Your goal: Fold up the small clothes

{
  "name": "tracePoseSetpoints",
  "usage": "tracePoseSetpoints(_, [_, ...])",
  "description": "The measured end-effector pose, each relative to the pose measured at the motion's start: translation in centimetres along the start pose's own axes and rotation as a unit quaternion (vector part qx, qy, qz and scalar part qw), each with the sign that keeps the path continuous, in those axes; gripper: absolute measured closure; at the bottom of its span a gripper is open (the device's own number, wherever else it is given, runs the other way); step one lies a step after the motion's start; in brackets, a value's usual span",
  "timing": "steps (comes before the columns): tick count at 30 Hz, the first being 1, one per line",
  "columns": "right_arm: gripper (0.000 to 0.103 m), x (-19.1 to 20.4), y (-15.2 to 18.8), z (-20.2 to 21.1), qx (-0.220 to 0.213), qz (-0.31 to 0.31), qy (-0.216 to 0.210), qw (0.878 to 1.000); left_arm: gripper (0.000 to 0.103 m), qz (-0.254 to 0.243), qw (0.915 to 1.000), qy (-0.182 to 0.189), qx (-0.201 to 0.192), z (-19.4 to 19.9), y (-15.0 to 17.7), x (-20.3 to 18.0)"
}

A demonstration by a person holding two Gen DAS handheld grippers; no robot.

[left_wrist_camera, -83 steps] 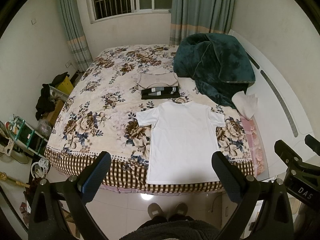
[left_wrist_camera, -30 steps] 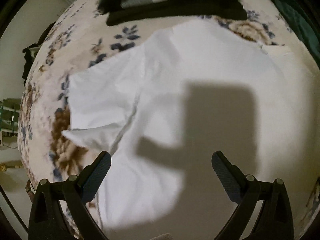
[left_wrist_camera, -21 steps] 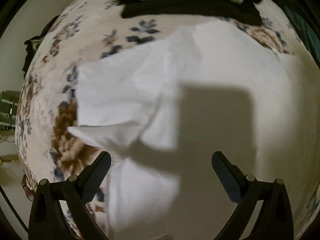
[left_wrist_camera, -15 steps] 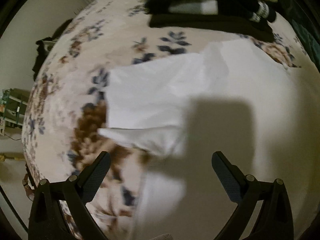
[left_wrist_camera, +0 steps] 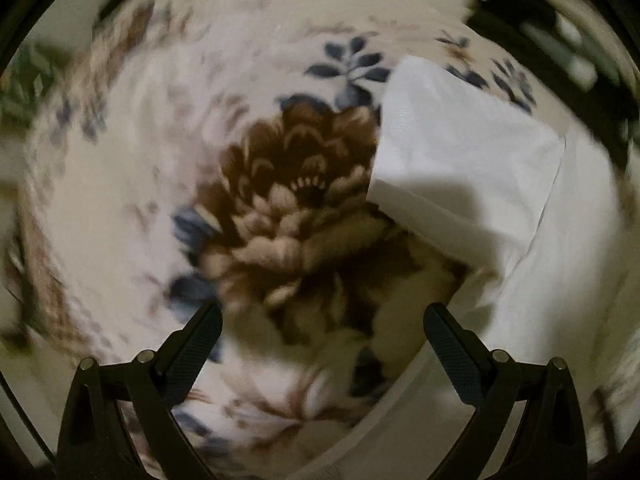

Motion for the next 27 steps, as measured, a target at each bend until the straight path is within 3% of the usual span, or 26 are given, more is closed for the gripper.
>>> tracePoseSetpoints(2, [0.028,-2.5,0.1,0.8,-0.008,-0.033,0.006,0.999,0.0,0.052,0.995,0.074,0.044,-1.5,-0.8,0.1])
tracePoseSetpoints(3, [0.028,-3.1,0.3,1.1,-0.011,-0.047,0.01,0.999,0.0,0.087,0.9861,0.125,0.066,-2.4,-1.3,0.0])
tracePoseSetpoints(5, [0.028,-4.4,0.1,0.8,-0.007,-0.066,0.018,0.998,0.0,0.143,0.9682,0.186,0.087,-3.5,-2.6,-0.4])
tracePoseSetpoints(7, [0.028,-5.4,1.0,0.5,-0.002,-0.088,0.015,0.996,0.0,0.166,0.9601,0.21,0.082,-3.8,-3.9,-0.9])
tracePoseSetpoints(9, [0.028,-5.8,1.0,-0.5,0.0,-0.108,0.018,0.994,0.002,0.179,0.9575,0.215,0.069,-4.1,-5.1,-1.5])
tracePoseSetpoints(11, [0.028,-6.1,1.4,-0.9,-0.003,-0.12,0.021,0.993,0.024,0.193,0.9565,0.213,0.049,-3.8,-5.9,-1.8])
tracePoseSetpoints(12, [0.028,-6.2,1.6,-1.1,-0.003,-0.126,0.025,0.992,0.065,0.194,0.9558,0.219,0.033,-3.3,-6.5,-2.0])
tracePoseSetpoints(13, [0.028,-6.1,1.7,-1.3,-0.004,-0.13,0.027,0.991,0.098,0.187,0.9558,0.226,0.023,-2.9,-6.7,-2.4])
tracePoseSetpoints(16, [0.028,-6.2,1.9,-1.5,-0.007,-0.137,0.032,0.99,0.098,0.143,0.9661,0.209,-0.048,0.2,-7.7,-3.4])
tracePoseSetpoints(18, [0.028,-6.1,2.8,-1.2,-0.007,-0.138,0.036,0.99,0.098,0.073,0.9708,0.199,-0.113,3.8,-6.8,-5.8])
tracePoseSetpoints(21, [0.028,-6.5,3.7,-0.9,-0.006,-0.139,0.042,0.989,0.098,-0.04,0.9616,0.212,-0.169,8.0,-4.5,-11.6])
tracePoseSetpoints(23, [0.028,-6.7,4.0,-0.6,-0.005,-0.143,0.046,0.989,0.098,-0.09,0.9529,0.243,-0.158,9.2,-2.8,-15.3])
tracePoseSetpoints(27, [0.028,-7.6,4.9,0.1,0.0,-0.153,0.048,0.987,0.095,-0.188,0.9369,0.282,-0.084,8.4,2.0,-22.1])
Point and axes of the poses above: each gripper's, at about its wrist camera, not at the fingertips, and z roughly against the way its jaws point, x to its left, y to its underside, the point moved 6 cm from there along -z, roughly the way its jaws point, and after that the axes turned 14 degrees about -y, right-handed, at the moved point
